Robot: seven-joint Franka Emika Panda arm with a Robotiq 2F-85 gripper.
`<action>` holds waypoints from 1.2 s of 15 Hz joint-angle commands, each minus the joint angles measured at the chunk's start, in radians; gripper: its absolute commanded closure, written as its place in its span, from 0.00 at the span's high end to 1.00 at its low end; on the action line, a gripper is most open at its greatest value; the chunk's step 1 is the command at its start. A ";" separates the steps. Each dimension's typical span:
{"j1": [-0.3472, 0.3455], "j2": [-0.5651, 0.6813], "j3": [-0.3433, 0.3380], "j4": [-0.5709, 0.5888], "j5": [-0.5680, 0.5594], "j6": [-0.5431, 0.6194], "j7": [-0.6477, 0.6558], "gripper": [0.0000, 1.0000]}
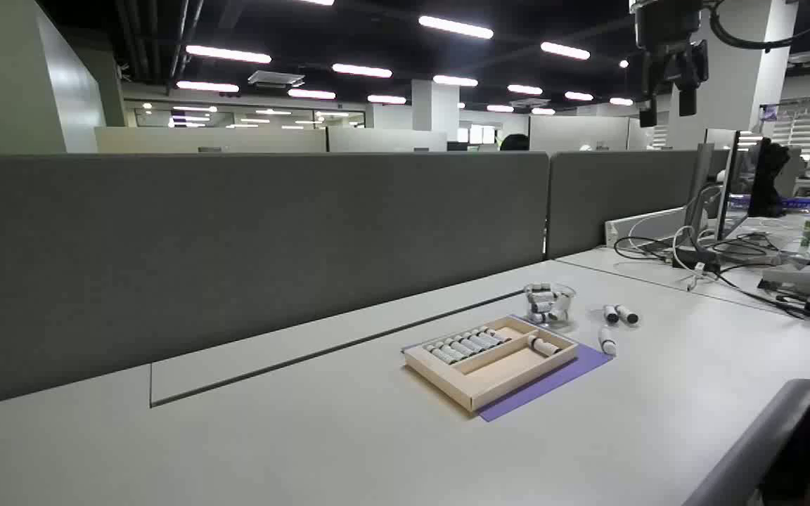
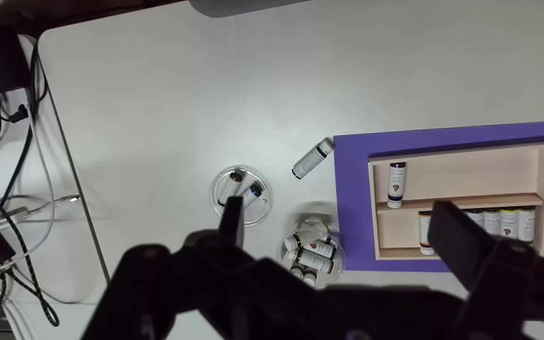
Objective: Pick up the bottle from the table and place it inside the clear bowl on the right
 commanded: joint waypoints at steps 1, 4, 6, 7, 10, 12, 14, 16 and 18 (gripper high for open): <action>0.016 0.000 -0.014 0.003 -0.005 -0.003 0.004 1.00; 0.016 0.000 -0.015 0.003 -0.005 -0.003 0.004 1.00; 0.016 0.000 -0.015 0.003 -0.005 -0.003 0.004 1.00; 0.016 0.000 -0.015 0.003 -0.005 -0.003 0.004 1.00; 0.017 0.034 -0.029 0.002 0.045 0.028 0.028 1.00; 0.015 0.106 -0.040 0.010 0.123 0.044 0.077 1.00; 0.015 0.180 -0.045 0.004 0.203 0.109 0.132 1.00; 0.020 0.272 -0.036 -0.003 0.262 0.204 0.201 1.00; 0.030 0.373 -0.026 -0.003 0.302 0.301 0.291 1.00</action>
